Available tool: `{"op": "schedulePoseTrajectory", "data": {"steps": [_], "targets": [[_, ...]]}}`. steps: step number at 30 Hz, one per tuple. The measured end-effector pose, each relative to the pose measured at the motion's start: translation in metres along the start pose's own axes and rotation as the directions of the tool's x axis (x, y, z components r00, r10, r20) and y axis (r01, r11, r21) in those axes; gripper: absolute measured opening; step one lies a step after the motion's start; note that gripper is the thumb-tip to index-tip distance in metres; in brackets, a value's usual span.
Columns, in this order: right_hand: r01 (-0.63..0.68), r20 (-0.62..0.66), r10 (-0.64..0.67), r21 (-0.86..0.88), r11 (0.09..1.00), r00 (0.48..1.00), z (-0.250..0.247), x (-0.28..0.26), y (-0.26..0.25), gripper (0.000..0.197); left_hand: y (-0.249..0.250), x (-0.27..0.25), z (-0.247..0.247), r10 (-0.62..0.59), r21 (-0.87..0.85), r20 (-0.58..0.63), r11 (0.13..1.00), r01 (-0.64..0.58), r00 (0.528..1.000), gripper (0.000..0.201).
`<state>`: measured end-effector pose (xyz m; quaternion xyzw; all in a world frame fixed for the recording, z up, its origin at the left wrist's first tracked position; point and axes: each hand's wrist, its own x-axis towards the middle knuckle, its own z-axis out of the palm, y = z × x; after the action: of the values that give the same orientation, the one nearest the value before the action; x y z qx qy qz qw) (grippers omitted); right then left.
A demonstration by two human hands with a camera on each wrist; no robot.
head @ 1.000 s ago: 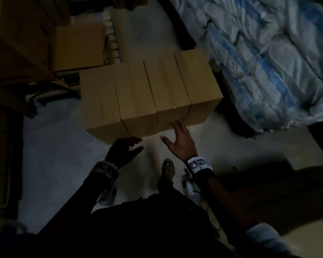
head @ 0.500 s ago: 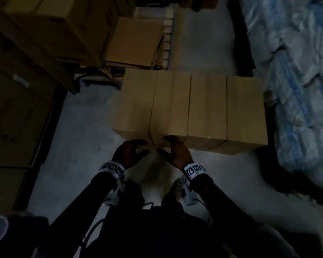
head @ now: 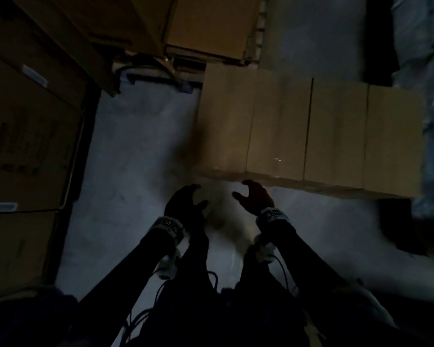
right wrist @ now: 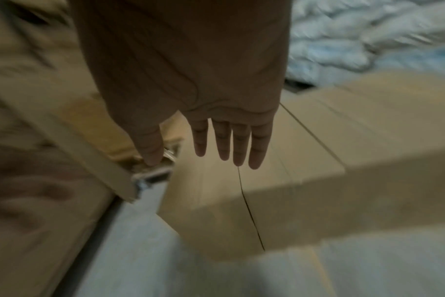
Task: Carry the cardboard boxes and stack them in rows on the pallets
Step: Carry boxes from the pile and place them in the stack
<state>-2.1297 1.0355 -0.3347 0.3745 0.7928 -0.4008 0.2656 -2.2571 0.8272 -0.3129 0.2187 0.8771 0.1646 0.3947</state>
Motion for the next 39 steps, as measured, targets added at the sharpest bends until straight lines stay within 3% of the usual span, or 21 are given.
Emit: {"op": "schedulePoseTrajectory", "data": {"steps": [4, 9, 12, 15, 18, 22, 25, 29, 34, 39], "targets": [[-0.148, -0.026, 0.149, 0.022, 0.989, 0.989, 0.039, 0.061, -0.009, 0.079, -0.064, 0.053, 0.017, -0.008, 0.057, 0.090, 0.998, 0.003, 0.996, 0.066], [-0.180, -0.162, 0.191, 0.083, 0.980, 0.968, 0.078, 0.130, 0.002, 0.085, -0.122, 0.134, 0.048, 0.047, 0.160, 0.181, 0.984, -0.077, 0.982, 0.076], [-0.195, -0.237, 0.224, 0.137, 0.971, 0.945, 0.096, 0.161, 0.011, 0.085, -0.138, 0.180, 0.056, 0.060, 0.146, 0.108, 0.986, -0.075, 0.992, 0.093], [-0.179, -0.376, 0.246, 0.204, 0.962, 0.893, 0.111, 0.182, 0.016, 0.082, -0.136, 0.218, 0.059, 0.016, -0.013, -0.003, 1.000, -0.016, 1.000, 0.103], [-0.220, -0.514, 0.243, 0.106, 0.970, 0.823, 0.120, 0.195, 0.023, 0.083, -0.125, 0.248, 0.068, 0.018, -0.213, -0.048, 0.977, -0.028, 0.999, 0.105], [-0.213, -0.563, 0.172, -0.008, 0.977, 0.808, 0.122, 0.207, 0.034, 0.084, -0.116, 0.276, 0.087, -0.037, -0.250, -0.052, 0.968, 0.023, 0.998, 0.107], [-0.097, -0.570, 0.132, 0.092, 0.991, 0.811, 0.123, 0.209, 0.033, 0.086, -0.114, 0.286, 0.094, -0.084, -0.238, -0.057, 0.969, 0.068, 0.995, 0.132], [-0.031, -0.557, 0.249, 0.371, 0.928, 0.792, 0.120, 0.203, 0.022, 0.100, -0.110, 0.280, 0.091, -0.070, -0.192, -0.090, 0.980, 0.052, 0.993, 0.122], [-0.033, -0.537, 0.226, 0.345, 0.938, 0.813, 0.136, 0.187, 0.022, 0.095, -0.122, 0.259, 0.084, -0.016, -0.164, -0.105, 0.987, -0.001, 0.994, 0.097], [-0.062, -0.497, 0.198, 0.276, 0.959, 0.845, 0.159, 0.170, 0.041, 0.091, -0.154, 0.227, 0.098, -0.035, -0.093, 0.014, 0.995, 0.036, 0.999, 0.100]]}}
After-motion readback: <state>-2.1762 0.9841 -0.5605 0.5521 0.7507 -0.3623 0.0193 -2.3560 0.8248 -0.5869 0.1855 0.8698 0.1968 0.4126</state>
